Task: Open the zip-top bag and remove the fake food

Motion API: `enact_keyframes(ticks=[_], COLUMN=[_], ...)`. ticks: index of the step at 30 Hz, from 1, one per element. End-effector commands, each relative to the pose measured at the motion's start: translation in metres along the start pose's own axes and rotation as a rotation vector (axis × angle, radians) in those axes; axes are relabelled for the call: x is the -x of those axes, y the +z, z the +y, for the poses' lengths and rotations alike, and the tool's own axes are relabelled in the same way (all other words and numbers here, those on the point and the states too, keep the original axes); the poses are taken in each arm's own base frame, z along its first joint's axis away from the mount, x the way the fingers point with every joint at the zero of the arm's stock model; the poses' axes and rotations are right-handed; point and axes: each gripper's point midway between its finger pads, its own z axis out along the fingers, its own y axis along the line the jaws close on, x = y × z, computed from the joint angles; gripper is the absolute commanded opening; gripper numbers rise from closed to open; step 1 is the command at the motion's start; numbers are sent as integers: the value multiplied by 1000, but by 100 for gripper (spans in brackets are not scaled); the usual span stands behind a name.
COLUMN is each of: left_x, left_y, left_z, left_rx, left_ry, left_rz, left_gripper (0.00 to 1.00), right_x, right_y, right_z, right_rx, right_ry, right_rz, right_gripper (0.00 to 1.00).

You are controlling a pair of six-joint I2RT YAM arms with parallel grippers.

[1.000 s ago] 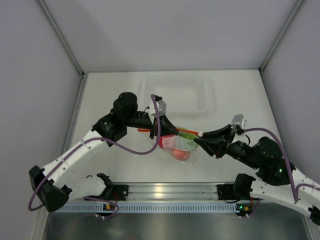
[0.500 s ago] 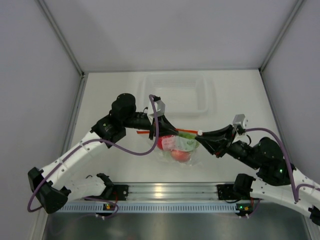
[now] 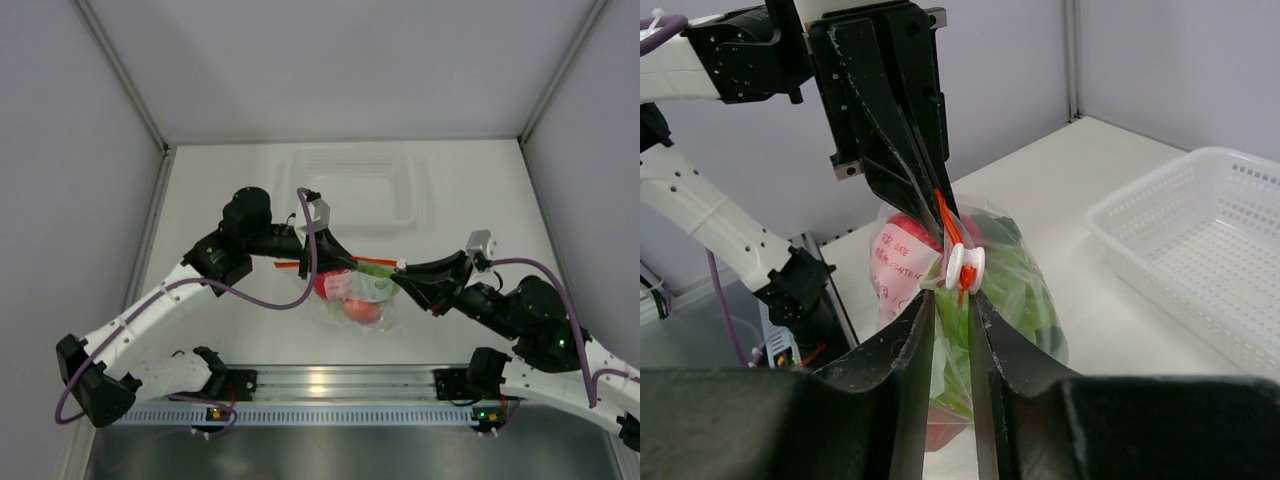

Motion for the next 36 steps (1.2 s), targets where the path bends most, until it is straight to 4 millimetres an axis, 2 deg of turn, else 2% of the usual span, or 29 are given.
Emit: enact_keyframes(ticks=[1,4,5,10,13,14,15,17,18,20,21,22,23,25,27,28,31,36], left_x=[24,20,20,14,-2,-10,-13,-24,-28,-37,-39,-43,-44,-44,-40,-31,-12,7], left_y=[0,0,0,1,5,9,11,15,17,22,24,26,27,28,28,29,32,32], left_z=[-8,-9,-9,-6,8,19,23,33,35,38,36,36,35,28,24,21,12,-3], left_rx=[-32,-42,-43,-37,8,44,53,70,68,45,20,7,-7,-54,-76,-97,-168,-272], left_ry=[88,79,80,84,89,73,71,53,48,35,29,21,21,20,30,35,52,79], left_rz=[-76,-71,-70,-61,-36,-16,-9,15,23,41,45,51,52,49,35,7,-37,-59], left_gripper=[0,0,0,0,0,0,0,2,5,11,14,18,34,53,56,71,73,69], right_x=[9,11,12,11,9,11,5,10,1,1,-13,-12,-15,-26,-33,-36,-39,-40], right_y=[0,0,0,3,8,8,12,13,15,14,13,13,13,14,15,15,16,16], right_z=[-2,-2,-1,-6,-14,-18,-21,-23,-26,-27,-30,-30,-31,-35,-33,-30,-28,-20], right_rx=[-7,-8,-6,-33,-74,-98,-113,-128,-132,-133,-139,-139,-145,-154,-140,-107,-87,-35], right_ry=[-9,-9,-13,-38,-77,-88,-108,-126,-150,-177,-200,-207,-213,-223,-221,-251,-261,-273], right_rz=[-45,-48,-44,-18,23,41,72,87,132,175,249,264,285,340,364,377,388,383], right_gripper=[20,8,0,0,0,0,0,0,0,0,0,0,0,0,0,0,0,0])
